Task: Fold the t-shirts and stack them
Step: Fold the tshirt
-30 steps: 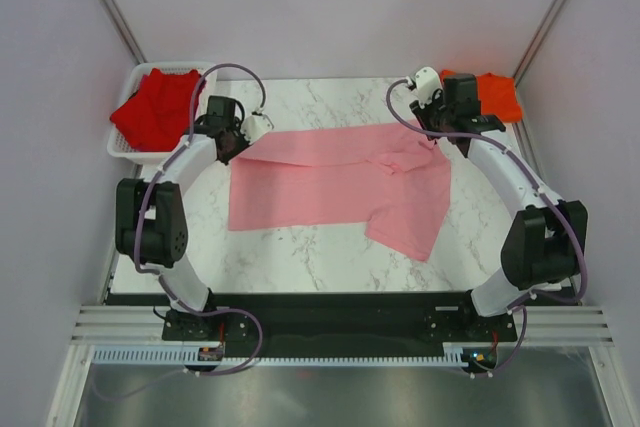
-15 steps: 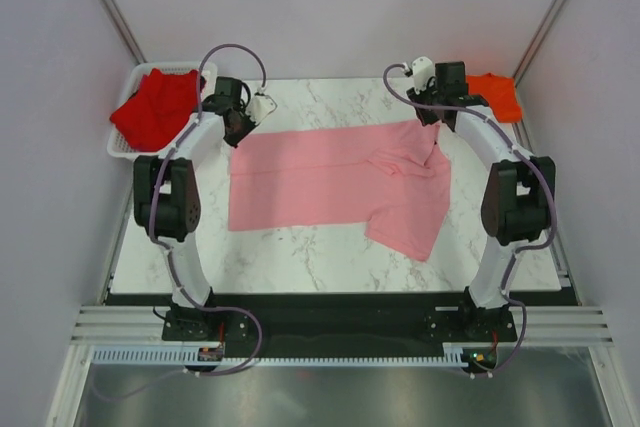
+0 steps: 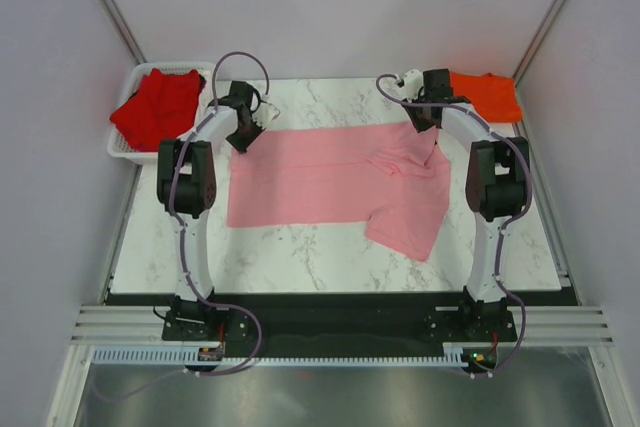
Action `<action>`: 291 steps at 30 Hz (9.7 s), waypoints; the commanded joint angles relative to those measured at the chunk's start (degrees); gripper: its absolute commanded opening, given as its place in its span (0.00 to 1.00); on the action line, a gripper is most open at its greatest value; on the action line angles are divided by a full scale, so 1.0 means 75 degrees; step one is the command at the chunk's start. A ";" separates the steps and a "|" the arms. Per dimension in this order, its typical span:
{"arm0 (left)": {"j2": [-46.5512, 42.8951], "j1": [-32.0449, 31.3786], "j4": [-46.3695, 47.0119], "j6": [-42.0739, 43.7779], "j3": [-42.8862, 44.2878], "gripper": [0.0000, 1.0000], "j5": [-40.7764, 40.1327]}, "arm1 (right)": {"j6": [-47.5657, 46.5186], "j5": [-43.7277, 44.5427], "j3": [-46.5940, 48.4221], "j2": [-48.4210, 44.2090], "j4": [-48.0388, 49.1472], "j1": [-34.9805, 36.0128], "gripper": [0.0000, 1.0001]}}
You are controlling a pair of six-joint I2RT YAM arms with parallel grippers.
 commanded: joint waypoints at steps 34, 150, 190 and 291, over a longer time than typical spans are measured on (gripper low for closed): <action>-0.1767 -0.0218 -0.0621 -0.1118 0.0129 0.03 0.1035 | -0.1565 -0.2035 -0.0472 -0.1660 -0.0828 0.0611 0.37; 0.2543 0.0028 -0.1466 -0.1083 0.3839 0.02 -0.0077 | -0.1004 0.0247 0.2677 0.2042 -0.1488 -0.0126 0.33; -0.0772 -0.0476 -0.1723 -0.1892 0.1098 0.31 0.1224 | -0.3910 -0.2260 -0.1880 -0.1907 -0.2519 0.0554 0.35; 0.0728 -0.1718 -0.2345 -0.2841 0.2751 0.43 0.4083 | -0.1390 -0.2600 -0.0239 0.0086 -0.2753 -0.0114 0.29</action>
